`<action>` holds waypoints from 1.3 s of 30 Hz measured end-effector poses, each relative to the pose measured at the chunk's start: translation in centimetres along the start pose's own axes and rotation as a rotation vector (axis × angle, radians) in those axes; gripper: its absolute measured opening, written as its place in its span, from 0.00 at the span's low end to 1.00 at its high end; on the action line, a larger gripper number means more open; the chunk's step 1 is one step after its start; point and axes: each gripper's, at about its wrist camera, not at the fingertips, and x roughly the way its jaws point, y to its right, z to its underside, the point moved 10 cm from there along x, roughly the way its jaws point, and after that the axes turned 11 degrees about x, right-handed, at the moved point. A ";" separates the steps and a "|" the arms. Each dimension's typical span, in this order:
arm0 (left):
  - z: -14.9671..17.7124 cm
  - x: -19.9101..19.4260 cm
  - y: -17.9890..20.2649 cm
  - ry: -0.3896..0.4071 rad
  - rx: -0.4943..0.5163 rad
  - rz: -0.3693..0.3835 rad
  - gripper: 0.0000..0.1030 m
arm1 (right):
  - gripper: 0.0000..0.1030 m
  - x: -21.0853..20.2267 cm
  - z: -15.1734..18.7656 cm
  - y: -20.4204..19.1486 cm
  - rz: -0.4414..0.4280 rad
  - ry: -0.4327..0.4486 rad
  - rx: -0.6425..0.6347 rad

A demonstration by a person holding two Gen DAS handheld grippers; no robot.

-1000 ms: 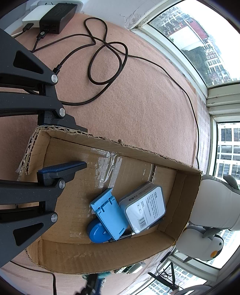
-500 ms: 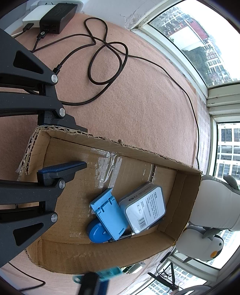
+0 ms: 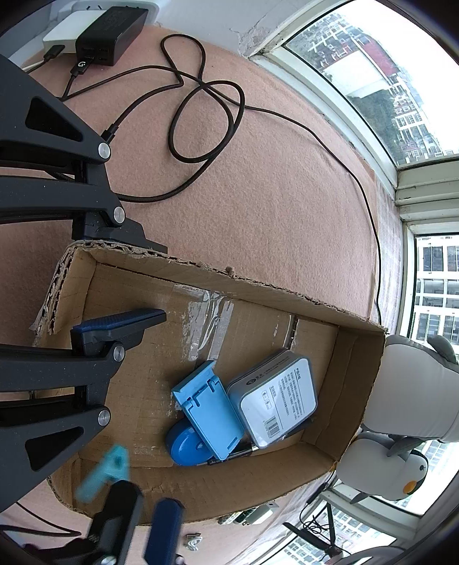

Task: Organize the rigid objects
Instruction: 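Carry the clothespin into the cardboard box and release it, then move the right gripper to the white USB cable and grasp it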

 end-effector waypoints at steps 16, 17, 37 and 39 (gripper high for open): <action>0.1 0.0 -0.1 -0.003 0.010 -0.007 0.31 | 0.42 -8.0 2.9 14.5 0.059 0.179 0.425; 0.1 0.0 0.0 -0.003 0.010 -0.007 0.31 | 0.42 -8.2 3.5 15.9 0.054 0.177 0.473; 0.1 -0.1 0.1 0.001 0.012 -0.001 0.31 | 0.41 -6.2 8.1 30.9 0.096 0.146 1.112; 0.1 -0.1 0.1 0.001 0.012 -0.001 0.31 | 0.41 -5.8 8.0 31.5 0.091 0.135 1.130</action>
